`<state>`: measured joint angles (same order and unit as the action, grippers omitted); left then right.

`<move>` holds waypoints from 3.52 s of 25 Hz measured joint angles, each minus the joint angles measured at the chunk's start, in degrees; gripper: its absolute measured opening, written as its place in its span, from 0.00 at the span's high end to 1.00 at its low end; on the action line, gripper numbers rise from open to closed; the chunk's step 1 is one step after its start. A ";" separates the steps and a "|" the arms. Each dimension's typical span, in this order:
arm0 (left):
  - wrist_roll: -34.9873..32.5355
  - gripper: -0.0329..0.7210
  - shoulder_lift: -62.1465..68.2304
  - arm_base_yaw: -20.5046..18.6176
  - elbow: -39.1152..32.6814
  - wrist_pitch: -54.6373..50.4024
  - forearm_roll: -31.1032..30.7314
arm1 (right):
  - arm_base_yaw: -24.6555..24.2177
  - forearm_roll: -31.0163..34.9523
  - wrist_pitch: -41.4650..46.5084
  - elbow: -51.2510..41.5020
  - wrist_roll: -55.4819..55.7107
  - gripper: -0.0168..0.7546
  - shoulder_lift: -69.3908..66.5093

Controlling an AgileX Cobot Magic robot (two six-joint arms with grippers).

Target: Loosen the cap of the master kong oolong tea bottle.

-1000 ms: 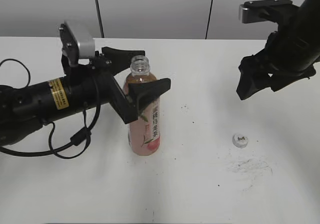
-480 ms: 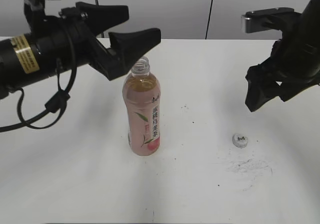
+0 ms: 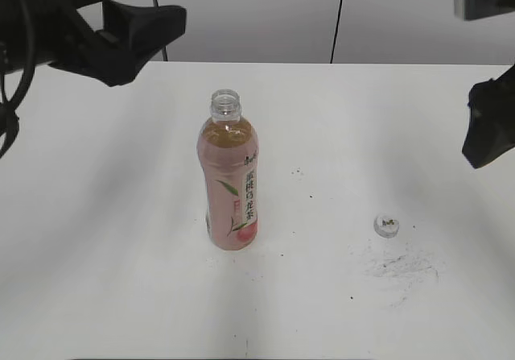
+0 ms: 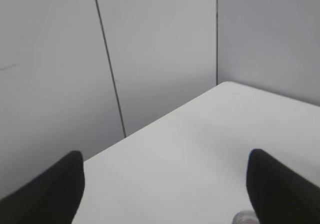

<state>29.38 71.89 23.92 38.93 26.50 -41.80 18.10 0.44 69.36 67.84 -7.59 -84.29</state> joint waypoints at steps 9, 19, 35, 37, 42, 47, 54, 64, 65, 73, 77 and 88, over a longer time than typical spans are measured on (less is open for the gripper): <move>0.41 0.18 -2.38 0.00 -0.05 -22.20 5.53 | 0.00 -0.84 0.31 -3.34 3.73 0.22 18.26; -4.68 0.18 -15.86 0.00 -0.05 -56.16 15.87 | 0.00 -6.50 0.53 -10.50 5.31 0.22 39.41; -29.38 0.22 -57.24 0.07 -0.05 -93.11 46.82 | 0.00 -7.00 0.79 -24.84 6.42 0.22 65.64; -29.38 0.22 -62.15 0.07 -0.36 -93.26 46.58 | 0.00 -7.00 0.79 -27.37 6.42 0.22 68.32; -29.38 0.22 -69.45 0.07 -4.89 -87.73 43.56 | 0.00 -7.00 0.80 -32.77 6.42 0.22 73.95; -29.74 0.23 -69.90 0.07 -6.77 -85.69 42.59 | 0.00 -6.94 -1.50 -36.41 6.42 0.22 75.27; -29.80 0.24 -69.90 0.07 -6.77 -85.59 42.40 | 0.00 -4.45 -8.01 -37.31 6.42 0.22 75.27; -29.85 0.25 -69.90 0.07 -6.77 -85.41 42.31 | 0.00 0.65 -6.73 -38.45 2.53 0.22 75.27; -29.85 0.26 -69.90 0.07 -6.77 -85.41 42.31 | 0.00 0.65 -6.76 -38.45 2.53 0.22 75.27; -29.85 0.29 -69.94 0.01 -6.77 -85.41 42.31 | 0.00 0.69 -6.71 -38.45 2.53 0.22 75.27; -29.85 0.29 -70.01 -5.01 -6.77 -85.33 42.31 | -0.62 0.69 -6.71 -38.45 2.50 0.22 77.73; -29.85 0.31 -72.22 -22.58 -6.77 -85.28 42.30 | -18.30 0.56 -6.59 -38.45 2.50 0.22 84.64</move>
<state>-0.47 -0.33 1.34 32.15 -58.79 0.49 -0.20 1.00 62.77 29.39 -5.09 0.34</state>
